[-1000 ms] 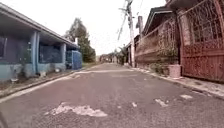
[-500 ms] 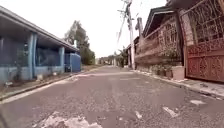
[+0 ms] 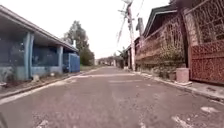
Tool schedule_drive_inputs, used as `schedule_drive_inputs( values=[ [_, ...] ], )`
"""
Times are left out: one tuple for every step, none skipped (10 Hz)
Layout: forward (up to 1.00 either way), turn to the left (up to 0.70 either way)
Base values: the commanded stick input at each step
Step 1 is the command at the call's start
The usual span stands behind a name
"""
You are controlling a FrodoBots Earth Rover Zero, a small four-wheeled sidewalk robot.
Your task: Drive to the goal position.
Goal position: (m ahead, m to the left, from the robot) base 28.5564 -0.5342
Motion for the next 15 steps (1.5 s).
schedule_drive_inputs(
  values=[
    [0.50, 0.00],
    [0.50, 0.00],
    [0.50, 0.00],
    [0.50, 0.00],
    [0.50, 0.00],
    [0.50, 0.00],
    [0.50, 0.00],
    [0.50, 0.00],
    [0.50, 0.00],
    [0.50, 0.00],
    [0.50, 0.00],
    [0.50, 0.00],
    [0.50, 0.00],
    [0.50, 0.00],
    [0.50, 0.00]
  ],
)
